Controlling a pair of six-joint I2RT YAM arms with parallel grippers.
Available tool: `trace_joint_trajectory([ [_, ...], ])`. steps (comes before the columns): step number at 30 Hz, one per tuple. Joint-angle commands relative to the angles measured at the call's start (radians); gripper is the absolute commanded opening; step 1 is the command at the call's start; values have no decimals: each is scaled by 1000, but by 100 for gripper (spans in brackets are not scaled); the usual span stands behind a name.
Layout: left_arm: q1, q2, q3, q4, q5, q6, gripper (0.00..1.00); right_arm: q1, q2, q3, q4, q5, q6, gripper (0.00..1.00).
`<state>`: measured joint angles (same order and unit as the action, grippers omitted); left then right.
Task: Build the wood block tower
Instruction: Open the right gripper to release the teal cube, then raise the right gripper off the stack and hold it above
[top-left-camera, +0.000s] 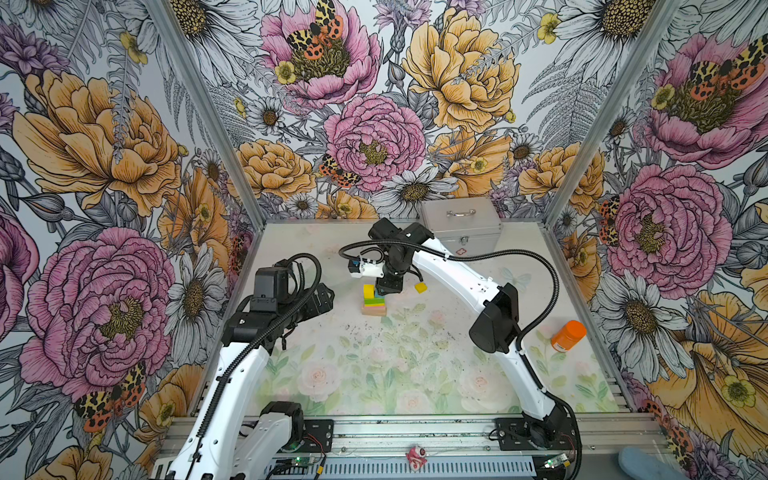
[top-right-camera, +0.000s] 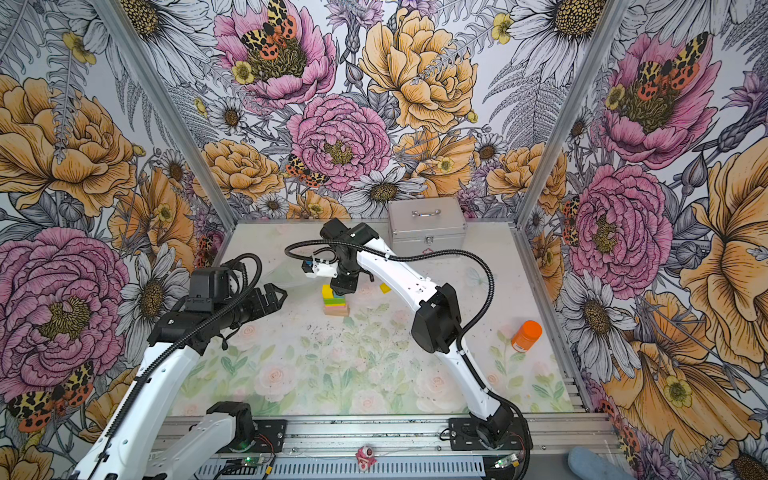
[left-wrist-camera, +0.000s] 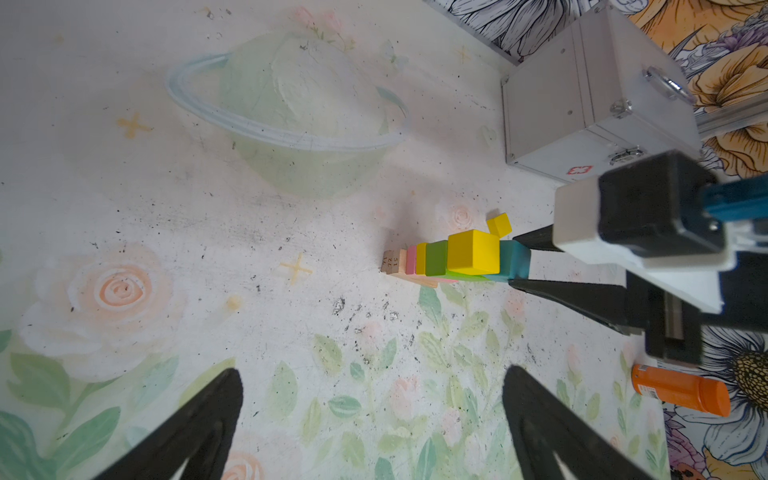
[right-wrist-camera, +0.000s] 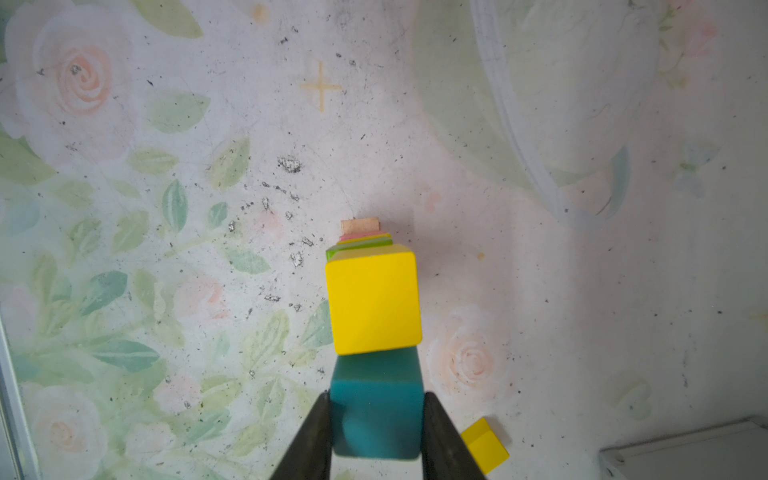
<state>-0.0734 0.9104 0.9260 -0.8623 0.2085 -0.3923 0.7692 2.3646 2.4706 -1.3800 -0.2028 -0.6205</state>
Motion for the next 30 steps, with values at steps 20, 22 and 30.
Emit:
trace_joint_trajectory([
  [20,11,-14,23,29,43,21,99,-6,-29,25,5,65,26,65],
  [22,8,-18,29,27,45,20,99,-9,-42,25,4,71,37,65],
  [30,12,-31,61,21,14,6,99,-50,-166,8,19,54,176,51],
])
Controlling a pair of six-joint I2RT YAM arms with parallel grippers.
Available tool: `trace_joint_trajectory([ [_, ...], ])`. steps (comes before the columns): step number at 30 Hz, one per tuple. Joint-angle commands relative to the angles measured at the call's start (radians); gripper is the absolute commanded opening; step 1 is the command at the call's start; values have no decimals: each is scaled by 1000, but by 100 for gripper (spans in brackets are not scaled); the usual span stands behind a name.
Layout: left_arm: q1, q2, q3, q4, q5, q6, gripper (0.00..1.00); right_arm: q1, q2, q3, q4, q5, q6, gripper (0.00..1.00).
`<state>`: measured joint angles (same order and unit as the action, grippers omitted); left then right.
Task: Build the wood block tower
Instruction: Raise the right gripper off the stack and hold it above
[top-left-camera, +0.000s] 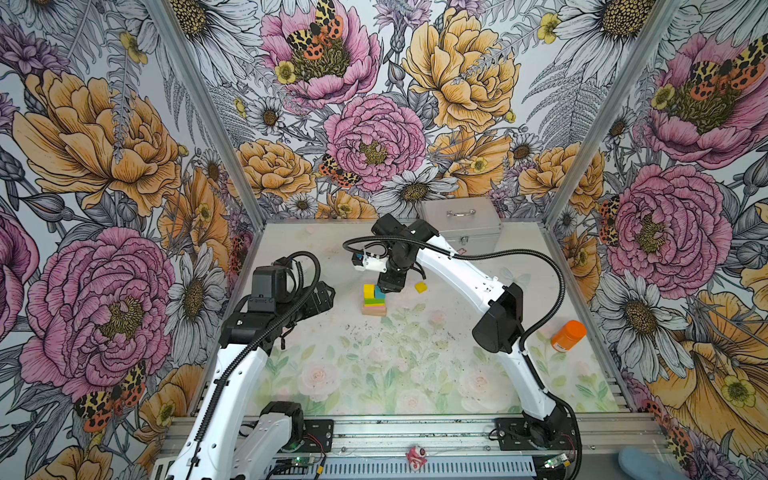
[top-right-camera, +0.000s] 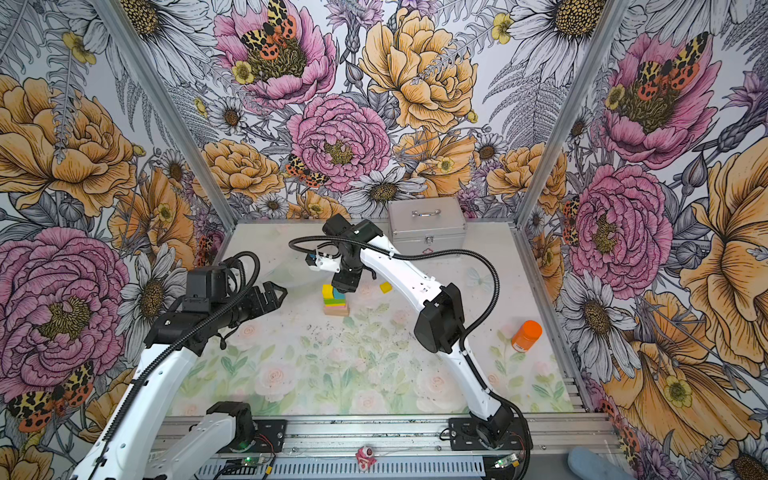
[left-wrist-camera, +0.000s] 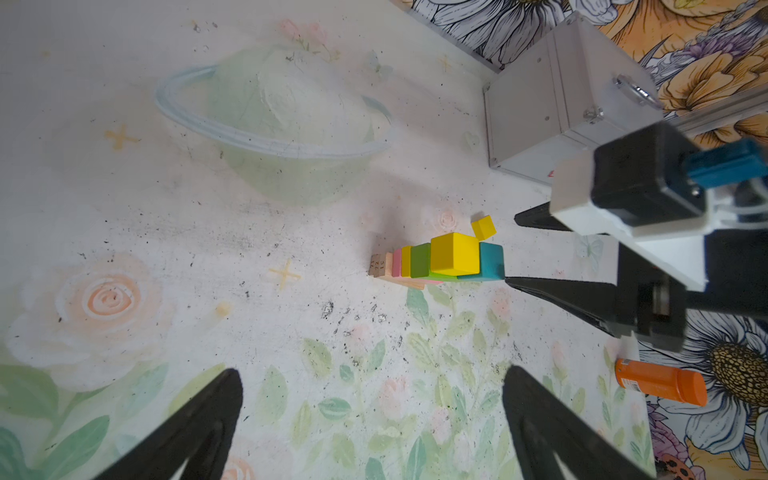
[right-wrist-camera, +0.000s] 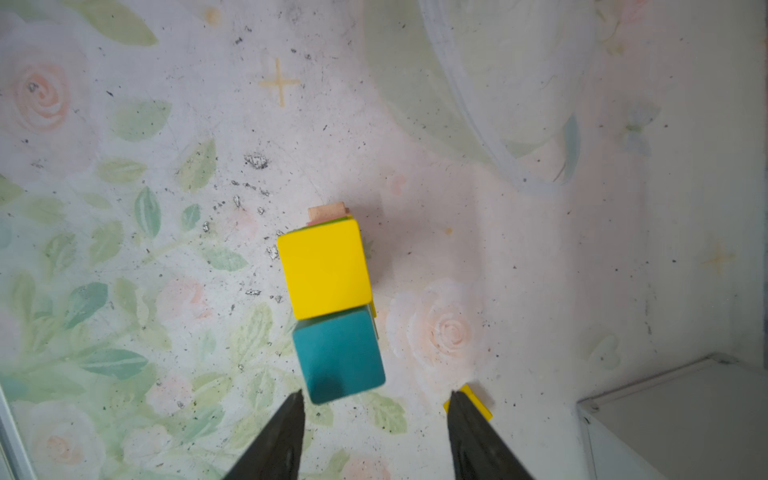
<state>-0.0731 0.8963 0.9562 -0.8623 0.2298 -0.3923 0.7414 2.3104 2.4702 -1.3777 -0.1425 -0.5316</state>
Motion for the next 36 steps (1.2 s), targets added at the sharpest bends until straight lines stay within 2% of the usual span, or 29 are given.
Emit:
trace_joint_trajectory([
  [1,12,-19,33,21,-5,6,99,-25,-140,-19,21,-19,108,47],
  [3,12,-28,28,17,-3,0,99,-25,-203,-105,53,-28,138,40],
  [7,12,-76,0,6,7,-20,99,-31,-375,-421,262,50,259,0],
  [10,10,-111,-37,6,11,-45,99,-48,-434,-589,413,15,405,0],
  [14,9,-123,-83,8,-7,-76,99,-45,-484,-817,710,-12,675,0],
  [17,3,-120,-80,8,-6,-79,99,-45,-514,-948,911,-36,803,0],
  [23,3,-117,-74,7,-5,-68,99,-45,-484,-946,928,-11,841,0],
  [28,2,-93,-67,8,-12,-62,99,-45,-474,-948,929,-72,849,0],
  [36,1,-86,-57,6,-18,-49,99,-47,-471,-960,930,-88,855,0],
])
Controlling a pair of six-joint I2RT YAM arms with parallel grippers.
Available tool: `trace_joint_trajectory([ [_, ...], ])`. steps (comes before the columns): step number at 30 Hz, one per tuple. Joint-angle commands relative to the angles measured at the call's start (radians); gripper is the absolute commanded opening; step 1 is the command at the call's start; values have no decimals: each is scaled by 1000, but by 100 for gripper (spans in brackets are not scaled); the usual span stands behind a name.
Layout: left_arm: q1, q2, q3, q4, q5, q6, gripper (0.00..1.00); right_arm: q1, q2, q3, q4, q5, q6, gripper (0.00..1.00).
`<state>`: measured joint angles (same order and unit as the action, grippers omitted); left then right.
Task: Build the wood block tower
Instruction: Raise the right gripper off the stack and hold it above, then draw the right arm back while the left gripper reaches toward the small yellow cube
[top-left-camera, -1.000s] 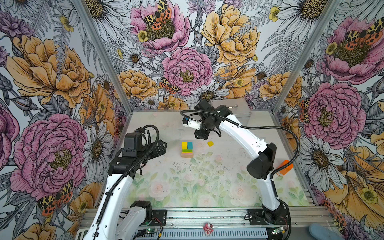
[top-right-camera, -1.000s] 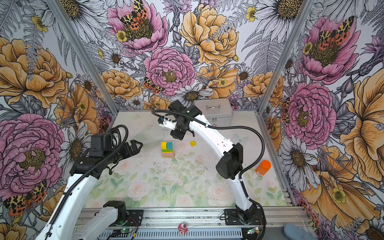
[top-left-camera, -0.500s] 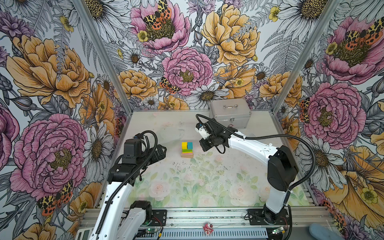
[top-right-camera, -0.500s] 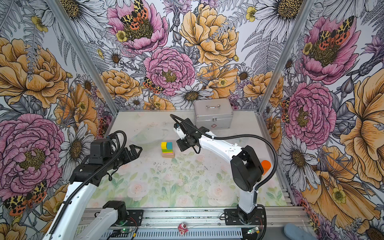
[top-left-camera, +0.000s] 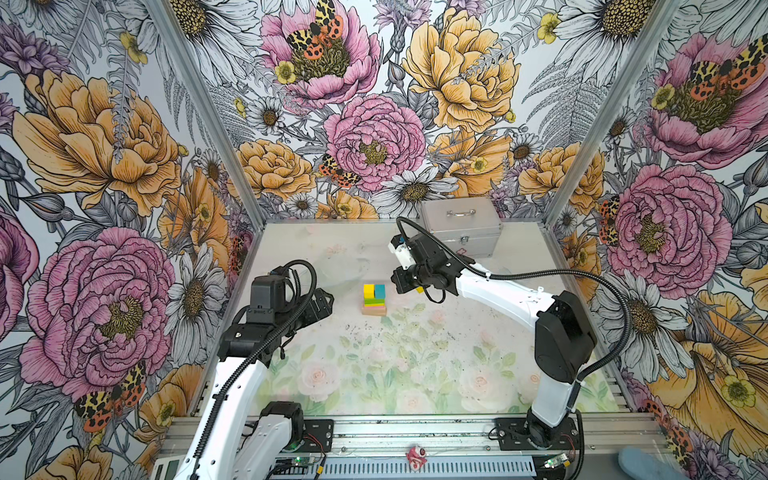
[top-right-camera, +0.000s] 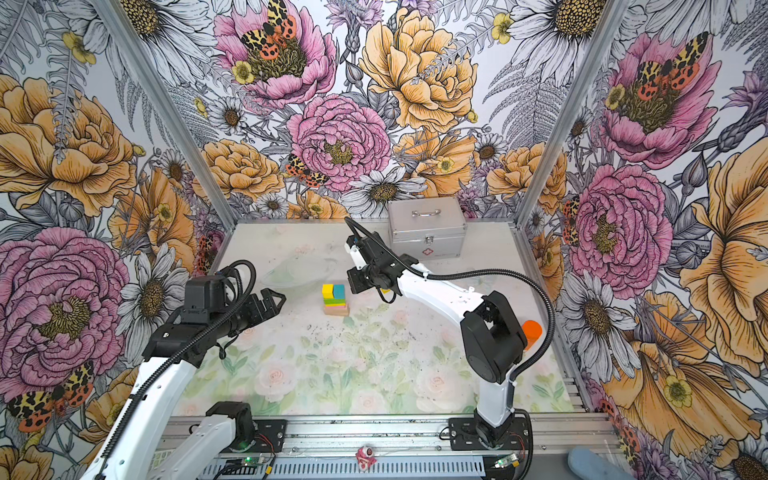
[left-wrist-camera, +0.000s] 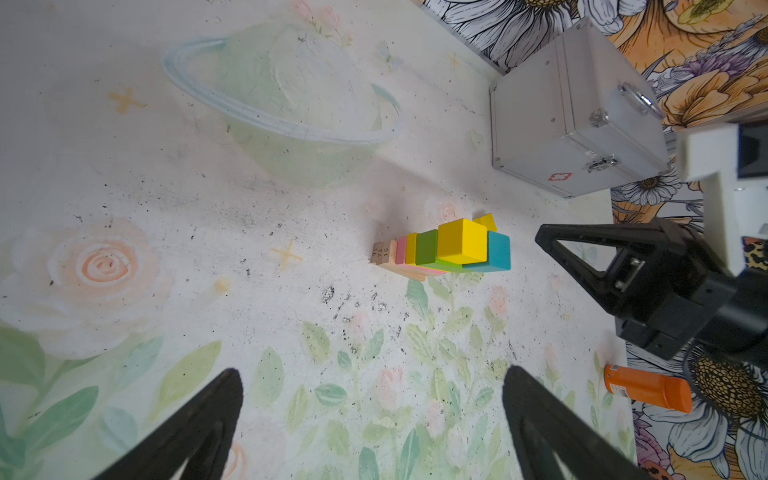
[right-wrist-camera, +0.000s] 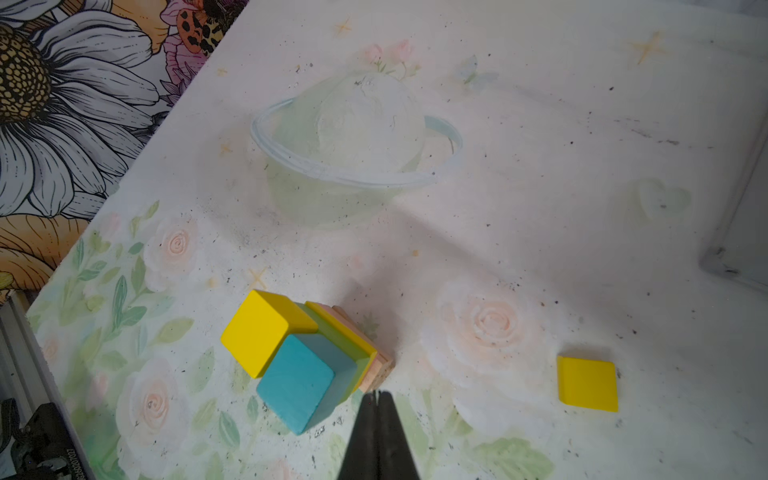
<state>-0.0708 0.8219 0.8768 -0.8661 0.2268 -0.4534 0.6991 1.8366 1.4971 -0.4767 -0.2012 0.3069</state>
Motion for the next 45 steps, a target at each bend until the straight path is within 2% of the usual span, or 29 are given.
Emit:
trace_joint_trajectory([
  [1,0,-15,23,10,-16,12,99,-4,5,12,29,-37,18,0],
  [31,-1,13,59,0,-6,28,99,26,66,-22,53,-112,26,0],
  [45,-1,11,59,-1,1,39,99,24,57,-24,47,-79,6,0],
])
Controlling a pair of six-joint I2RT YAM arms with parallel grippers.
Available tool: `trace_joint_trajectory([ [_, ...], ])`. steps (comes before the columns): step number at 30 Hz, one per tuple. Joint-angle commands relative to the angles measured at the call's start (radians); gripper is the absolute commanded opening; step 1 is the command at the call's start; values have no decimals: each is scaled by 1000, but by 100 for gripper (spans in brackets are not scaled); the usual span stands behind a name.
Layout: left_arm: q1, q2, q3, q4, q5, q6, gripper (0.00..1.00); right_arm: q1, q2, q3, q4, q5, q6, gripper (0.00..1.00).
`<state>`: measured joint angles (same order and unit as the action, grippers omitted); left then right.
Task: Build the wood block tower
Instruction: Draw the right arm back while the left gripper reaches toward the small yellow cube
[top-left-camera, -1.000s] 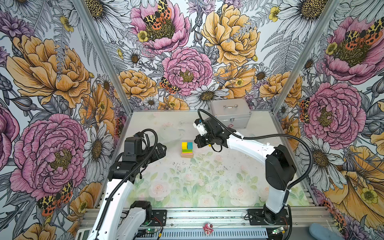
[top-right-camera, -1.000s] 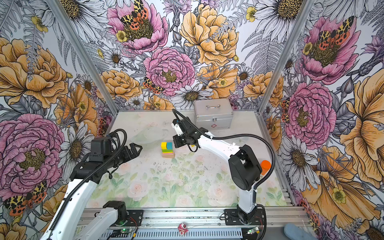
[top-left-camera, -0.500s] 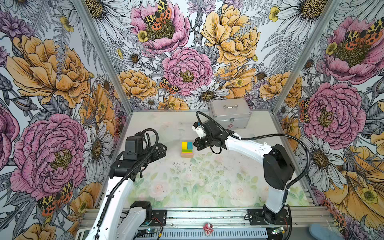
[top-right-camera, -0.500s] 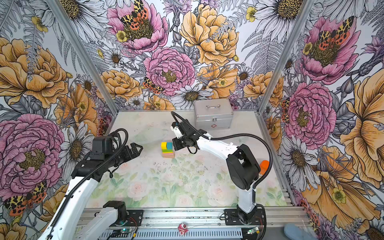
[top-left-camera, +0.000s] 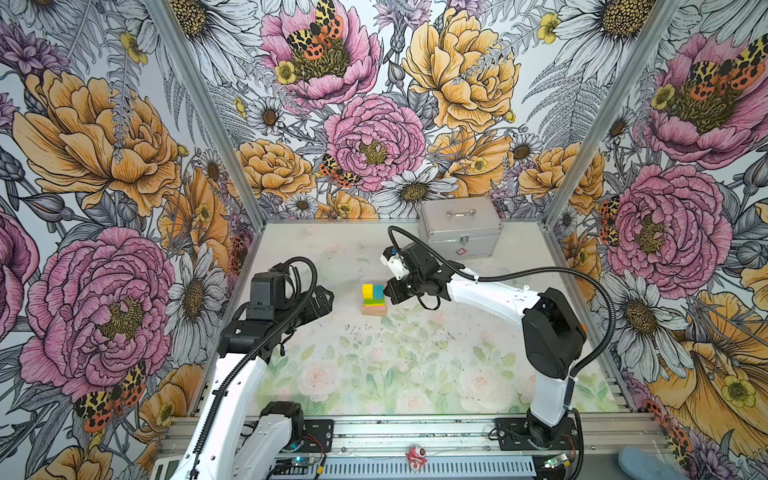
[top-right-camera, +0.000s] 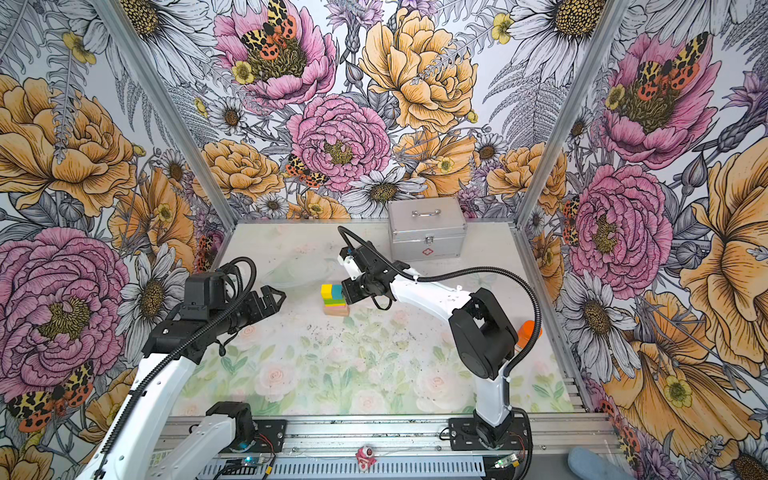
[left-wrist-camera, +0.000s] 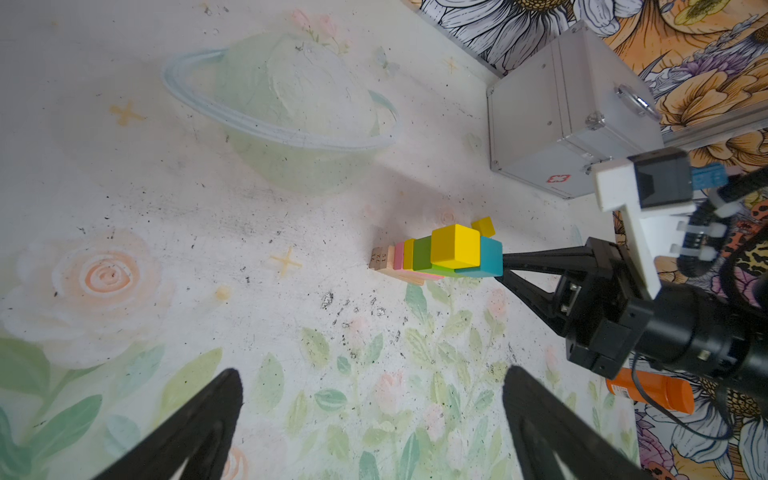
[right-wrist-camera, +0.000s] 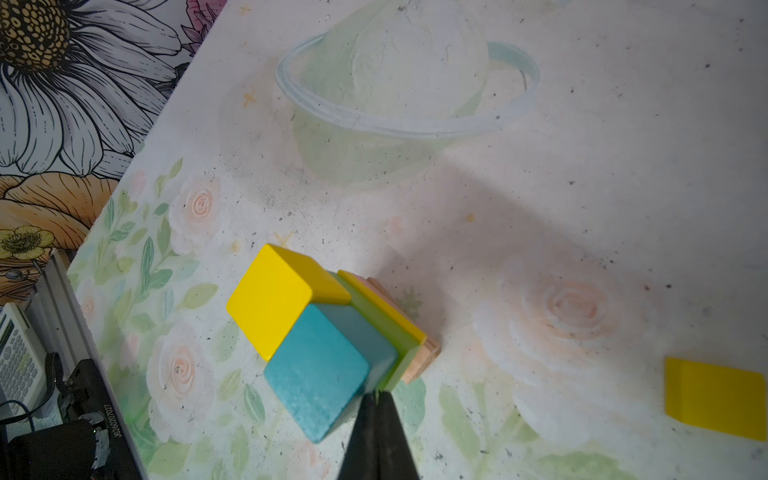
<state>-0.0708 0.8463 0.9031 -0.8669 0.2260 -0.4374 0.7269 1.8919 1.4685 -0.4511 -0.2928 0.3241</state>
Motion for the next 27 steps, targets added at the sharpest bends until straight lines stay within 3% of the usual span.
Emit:
trace_joint_trajectory([
  [1,-2,-13,35,0,4,23,99,-8,-7,1,16,24,-17,0],
  [11,-5,5,54,1,7,23,99,-100,-157,-37,-55,107,-90,0],
  [12,-5,7,59,2,7,21,99,-110,-169,-37,-65,122,-97,3],
  [15,-26,4,65,2,0,0,99,-143,-180,-20,-119,168,-106,28],
  [18,-85,-8,48,14,-36,-33,99,-169,-168,5,-183,236,-81,47],
  [23,-239,-12,35,22,-156,-100,99,-178,-130,43,-288,322,-48,60],
  [26,-367,19,74,23,-256,-127,99,-193,-173,6,-300,358,-14,85],
  [27,-410,41,98,25,-289,-129,99,-205,-201,-19,-302,356,0,98],
])
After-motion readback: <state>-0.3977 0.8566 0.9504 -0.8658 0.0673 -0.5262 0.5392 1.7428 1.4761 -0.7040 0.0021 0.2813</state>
